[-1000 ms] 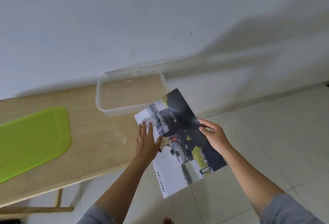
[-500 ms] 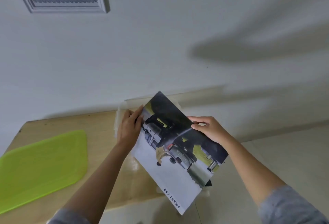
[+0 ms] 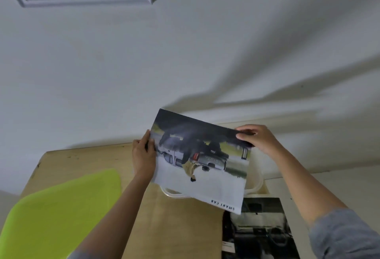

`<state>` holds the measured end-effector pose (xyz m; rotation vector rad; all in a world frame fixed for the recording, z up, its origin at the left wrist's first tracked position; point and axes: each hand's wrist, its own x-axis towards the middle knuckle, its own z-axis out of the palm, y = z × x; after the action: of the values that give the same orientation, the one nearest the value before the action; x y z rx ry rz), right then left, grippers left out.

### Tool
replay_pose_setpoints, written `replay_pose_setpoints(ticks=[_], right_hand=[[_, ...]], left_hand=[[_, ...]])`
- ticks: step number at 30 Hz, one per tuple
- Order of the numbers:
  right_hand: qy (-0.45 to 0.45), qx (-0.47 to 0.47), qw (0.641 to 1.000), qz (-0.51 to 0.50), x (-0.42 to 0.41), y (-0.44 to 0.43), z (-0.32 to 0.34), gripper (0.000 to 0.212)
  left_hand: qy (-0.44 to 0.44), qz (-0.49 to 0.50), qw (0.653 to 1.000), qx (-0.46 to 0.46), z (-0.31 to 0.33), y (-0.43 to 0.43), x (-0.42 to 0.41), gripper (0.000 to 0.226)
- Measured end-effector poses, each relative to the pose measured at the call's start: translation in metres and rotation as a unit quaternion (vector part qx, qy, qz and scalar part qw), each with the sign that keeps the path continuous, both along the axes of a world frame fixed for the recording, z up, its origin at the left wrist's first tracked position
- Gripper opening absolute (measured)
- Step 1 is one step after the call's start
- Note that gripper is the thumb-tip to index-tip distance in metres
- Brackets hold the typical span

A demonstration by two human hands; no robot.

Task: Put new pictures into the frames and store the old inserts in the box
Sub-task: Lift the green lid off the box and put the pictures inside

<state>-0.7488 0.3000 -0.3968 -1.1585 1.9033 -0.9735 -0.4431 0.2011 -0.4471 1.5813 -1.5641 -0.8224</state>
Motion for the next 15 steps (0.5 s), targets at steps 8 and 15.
replay_pose_setpoints(ticks=[8,15], right_hand=[[-0.092,-0.028,0.981,-0.168,0.008,-0.011,-0.054,0.053],[-0.034,-0.015,0.985,-0.166,0.013,-0.006,-0.077,0.053]], left_hand=[[0.023,0.077,0.991,0.106,-0.036,0.009,-0.02,0.036],[0.035,0.096,0.987,0.123,-0.04,0.022,-0.038,0.039]])
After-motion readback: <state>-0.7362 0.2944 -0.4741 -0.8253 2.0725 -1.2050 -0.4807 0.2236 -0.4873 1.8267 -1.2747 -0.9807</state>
